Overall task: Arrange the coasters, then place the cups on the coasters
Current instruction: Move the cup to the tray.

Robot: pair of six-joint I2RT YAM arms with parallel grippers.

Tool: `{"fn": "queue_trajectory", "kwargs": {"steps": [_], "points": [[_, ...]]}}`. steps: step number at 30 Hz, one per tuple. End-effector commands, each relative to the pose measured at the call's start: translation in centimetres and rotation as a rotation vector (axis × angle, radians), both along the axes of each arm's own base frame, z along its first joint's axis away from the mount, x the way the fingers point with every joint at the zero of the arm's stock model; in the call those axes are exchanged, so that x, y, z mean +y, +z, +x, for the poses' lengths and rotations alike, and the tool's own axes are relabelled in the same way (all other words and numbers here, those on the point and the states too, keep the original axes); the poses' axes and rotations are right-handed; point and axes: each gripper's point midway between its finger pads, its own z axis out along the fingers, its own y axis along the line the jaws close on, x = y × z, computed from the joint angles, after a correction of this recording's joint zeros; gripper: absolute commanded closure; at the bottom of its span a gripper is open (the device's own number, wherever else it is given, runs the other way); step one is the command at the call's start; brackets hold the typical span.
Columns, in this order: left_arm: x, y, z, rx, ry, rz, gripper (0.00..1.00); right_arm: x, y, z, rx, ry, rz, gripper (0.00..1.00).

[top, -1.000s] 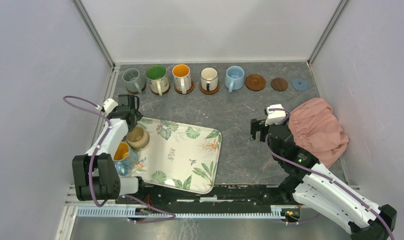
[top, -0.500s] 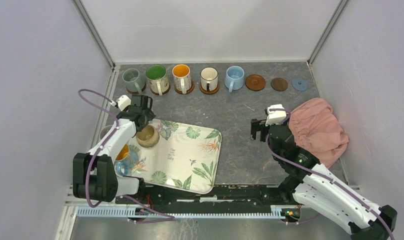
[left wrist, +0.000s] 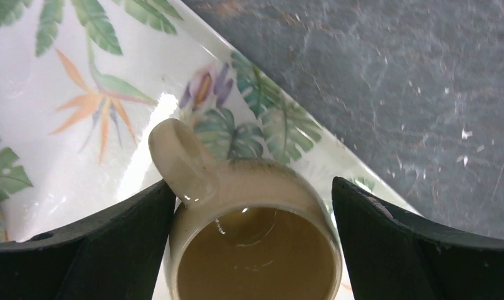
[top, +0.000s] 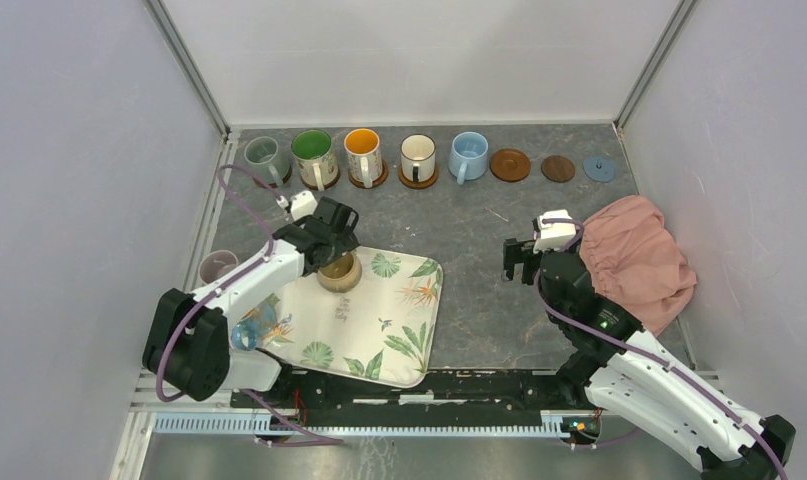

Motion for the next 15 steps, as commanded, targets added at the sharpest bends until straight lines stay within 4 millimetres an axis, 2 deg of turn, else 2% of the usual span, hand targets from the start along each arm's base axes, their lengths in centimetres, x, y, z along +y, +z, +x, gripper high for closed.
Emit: {"fn": "queue_trajectory", "kwargs": {"steps": [1,5,9,12,15], "points": [[-3.2,1.3,-1.5,-0.024,-0.030,-0.073,0.00,-0.4,0.9,0.0,-0.019,-0.030,0.028,0.02],[-4.1,2.0,-3.1,-0.026,-0.078,-0.082,0.00,-0.2,0.9,0.0,-0.014,-0.019,0.039,0.02],[-3.4,4.0,-3.8,-0.060,-0.108,-0.063,0.00,0.0,1.0,0.0,-0.013,-0.013,0.041,0.02],[-3.0,6.0,-3.7,-0.106,-0.151,-0.038,0.00,0.0,1.0,0.0,-0.016,-0.015,0.040,0.02],[-3.2,7.5,-2.4,-0.147,-0.229,-0.020,0.00,0.1,1.0,0.2,-0.019,-0.015,0.040,0.02]]}}
